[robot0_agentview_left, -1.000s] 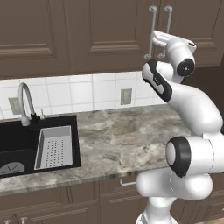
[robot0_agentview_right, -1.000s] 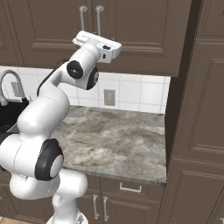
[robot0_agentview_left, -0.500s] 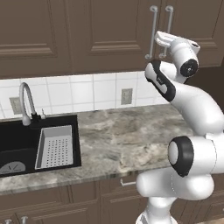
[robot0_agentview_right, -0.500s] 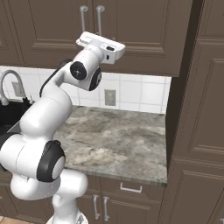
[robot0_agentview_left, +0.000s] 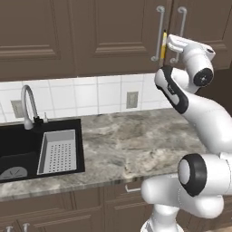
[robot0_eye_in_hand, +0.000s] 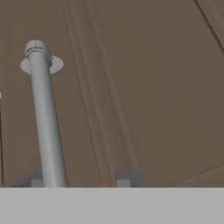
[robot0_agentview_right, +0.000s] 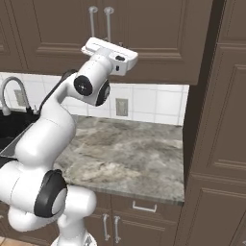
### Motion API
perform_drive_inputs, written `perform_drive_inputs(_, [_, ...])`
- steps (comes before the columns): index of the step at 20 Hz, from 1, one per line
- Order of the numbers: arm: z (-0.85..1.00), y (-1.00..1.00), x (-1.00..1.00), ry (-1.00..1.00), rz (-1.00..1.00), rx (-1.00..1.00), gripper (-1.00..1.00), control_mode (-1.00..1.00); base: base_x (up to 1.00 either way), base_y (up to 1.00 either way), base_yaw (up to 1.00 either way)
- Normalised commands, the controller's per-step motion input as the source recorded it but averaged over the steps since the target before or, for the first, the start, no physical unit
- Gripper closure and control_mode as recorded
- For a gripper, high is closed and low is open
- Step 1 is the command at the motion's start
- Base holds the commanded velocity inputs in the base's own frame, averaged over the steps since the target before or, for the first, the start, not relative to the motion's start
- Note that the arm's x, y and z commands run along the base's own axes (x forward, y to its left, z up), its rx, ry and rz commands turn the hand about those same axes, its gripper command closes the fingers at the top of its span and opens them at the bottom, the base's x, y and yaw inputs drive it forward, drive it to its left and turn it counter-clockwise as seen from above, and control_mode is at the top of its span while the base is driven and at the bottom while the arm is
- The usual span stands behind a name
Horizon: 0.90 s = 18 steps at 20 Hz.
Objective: Move the mustard and syrup bottle from the cabinet to the dining counter.
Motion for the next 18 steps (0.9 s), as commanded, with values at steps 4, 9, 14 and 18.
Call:
perform_drive_inputs(4, [0.31, -1.0, -1.0, -0.07, 0.0, 0.09, 1.0, -1.0, 0.0, 0.0, 0.0])
perform_drive_inputs(9, [0.17, -1.0, -1.0, -0.06, 0.01, 0.11, 1.0, -1.0, 0.0, 0.0, 0.0])
perform_drive_inputs(14, [0.06, -1.0, -1.0, -0.05, 0.01, 0.1, 1.0, -1.0, 0.0, 0.0, 0.0])
perform_drive_inputs(18, [0.0, -1.0, -1.0, -0.01, 0.0, 0.07, 1.0, -1.0, 0.0, 0.0, 0.0])
